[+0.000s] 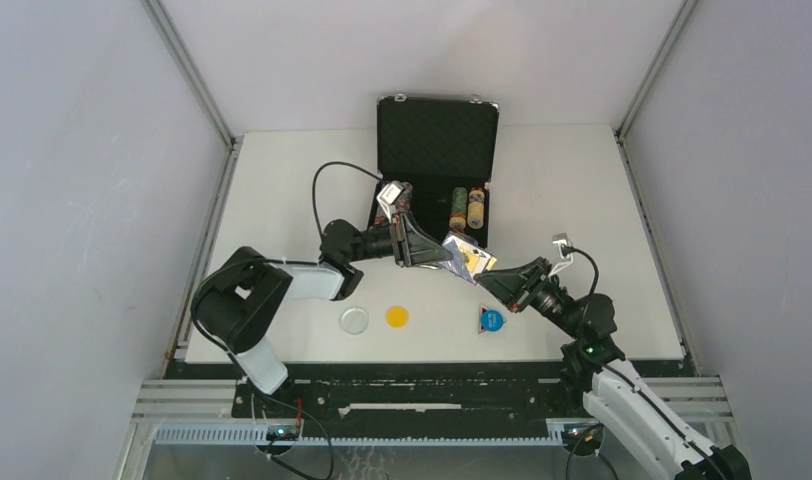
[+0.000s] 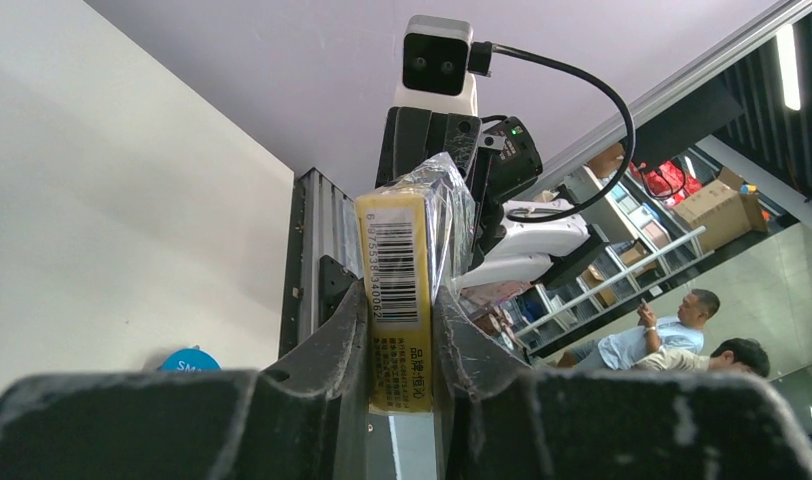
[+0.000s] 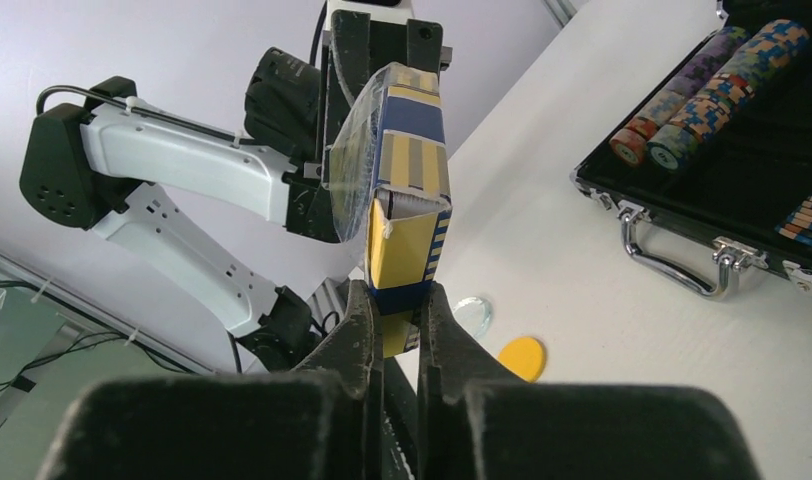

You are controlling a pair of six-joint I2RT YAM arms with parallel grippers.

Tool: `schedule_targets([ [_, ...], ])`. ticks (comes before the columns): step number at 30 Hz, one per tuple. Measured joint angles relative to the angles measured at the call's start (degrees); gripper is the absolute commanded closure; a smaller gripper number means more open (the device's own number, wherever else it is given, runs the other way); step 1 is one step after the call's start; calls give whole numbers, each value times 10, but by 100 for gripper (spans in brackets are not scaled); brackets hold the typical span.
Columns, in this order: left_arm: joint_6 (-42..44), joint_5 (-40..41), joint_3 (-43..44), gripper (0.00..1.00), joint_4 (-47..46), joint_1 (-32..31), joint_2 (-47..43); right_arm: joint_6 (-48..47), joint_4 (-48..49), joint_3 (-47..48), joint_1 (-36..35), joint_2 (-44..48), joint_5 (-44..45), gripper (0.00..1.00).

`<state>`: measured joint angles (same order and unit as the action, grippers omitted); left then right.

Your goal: Pack up texas hold em set

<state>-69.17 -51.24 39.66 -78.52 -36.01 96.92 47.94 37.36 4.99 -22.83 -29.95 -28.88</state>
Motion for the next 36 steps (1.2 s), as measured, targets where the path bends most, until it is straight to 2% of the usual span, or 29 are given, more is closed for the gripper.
schedule_targets([
  [2,1,0,0,98,-2,0,2,-1,2,0,1,-4,0,100],
  [4,1,1,0,86,-3,0,5,-2,2,0,3,-8,-1,100],
  [6,1,1,0,65,-3,1,8,-2,2,0,3,-12,-2,100],
  [8,1,2,0,33,-3,2,11,-2,2,1,4,-15,-2,100],
  [9,0,2,0,21,-4,2,12,-3,1,1,4,-17,-2,100],
  [12,-4,9,-5,2,-6,-1,13,-7,-6,5,6,-21,-3,100],
  [17,-3,55,-54,0,-9,31,9,-6,-30,21,33,-23,-23,100],
  [23,-4,156,-146,7,1,150,-13,-12,-85,96,83,-83,-56,100],
  [26,-3,182,-158,8,12,176,-17,-26,-120,177,97,-179,-84,100],
  [30,26,193,-158,7,58,175,-51,-42,-155,278,97,-330,-105,100],
  [36,134,226,-151,7,238,175,-172,-81,-270,419,95,-514,-107,100],
])
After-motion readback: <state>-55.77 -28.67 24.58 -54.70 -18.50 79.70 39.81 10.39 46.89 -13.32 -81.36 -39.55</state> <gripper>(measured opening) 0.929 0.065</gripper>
